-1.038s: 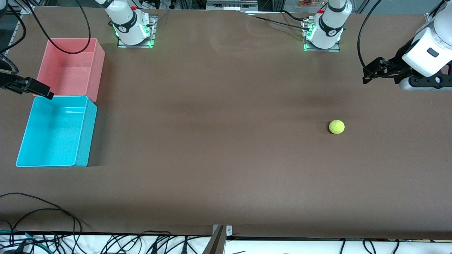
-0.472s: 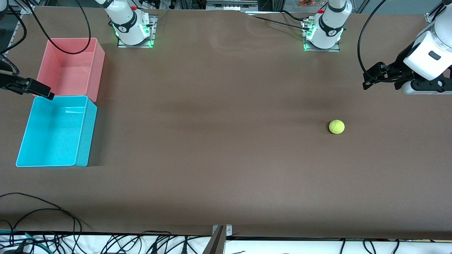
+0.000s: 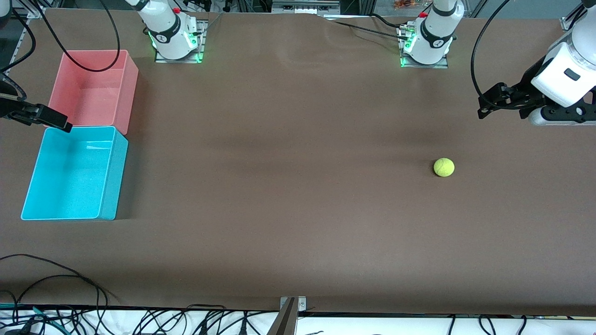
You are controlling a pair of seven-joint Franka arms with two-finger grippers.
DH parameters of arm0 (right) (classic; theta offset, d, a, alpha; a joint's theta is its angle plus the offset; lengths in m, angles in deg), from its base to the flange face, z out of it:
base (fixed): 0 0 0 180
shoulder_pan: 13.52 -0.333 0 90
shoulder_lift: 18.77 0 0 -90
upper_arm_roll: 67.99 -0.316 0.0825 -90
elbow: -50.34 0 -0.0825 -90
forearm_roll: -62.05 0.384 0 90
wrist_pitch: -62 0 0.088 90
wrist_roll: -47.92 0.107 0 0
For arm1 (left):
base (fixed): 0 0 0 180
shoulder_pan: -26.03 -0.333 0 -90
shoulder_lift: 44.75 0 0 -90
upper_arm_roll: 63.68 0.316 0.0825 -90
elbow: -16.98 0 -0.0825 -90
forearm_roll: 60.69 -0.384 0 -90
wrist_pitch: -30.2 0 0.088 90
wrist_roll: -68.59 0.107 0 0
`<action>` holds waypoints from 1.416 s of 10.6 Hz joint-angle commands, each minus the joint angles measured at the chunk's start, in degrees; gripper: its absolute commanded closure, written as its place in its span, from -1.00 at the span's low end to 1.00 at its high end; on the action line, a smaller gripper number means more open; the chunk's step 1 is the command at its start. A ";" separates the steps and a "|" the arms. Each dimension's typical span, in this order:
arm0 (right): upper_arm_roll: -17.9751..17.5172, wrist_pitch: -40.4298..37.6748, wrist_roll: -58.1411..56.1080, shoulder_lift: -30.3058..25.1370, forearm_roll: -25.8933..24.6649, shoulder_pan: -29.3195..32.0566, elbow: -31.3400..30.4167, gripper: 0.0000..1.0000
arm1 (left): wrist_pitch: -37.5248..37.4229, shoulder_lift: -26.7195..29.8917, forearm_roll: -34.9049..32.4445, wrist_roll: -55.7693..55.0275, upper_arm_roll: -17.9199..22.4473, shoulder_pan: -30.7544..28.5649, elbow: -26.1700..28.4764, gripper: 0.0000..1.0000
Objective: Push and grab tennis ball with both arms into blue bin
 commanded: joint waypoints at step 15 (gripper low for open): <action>-0.05 1.33 0.01 1.13 0.15 -0.24 0.87 -1.00 | -0.41 -0.19 0.46 -0.79 -0.67 -0.59 -0.12 -1.00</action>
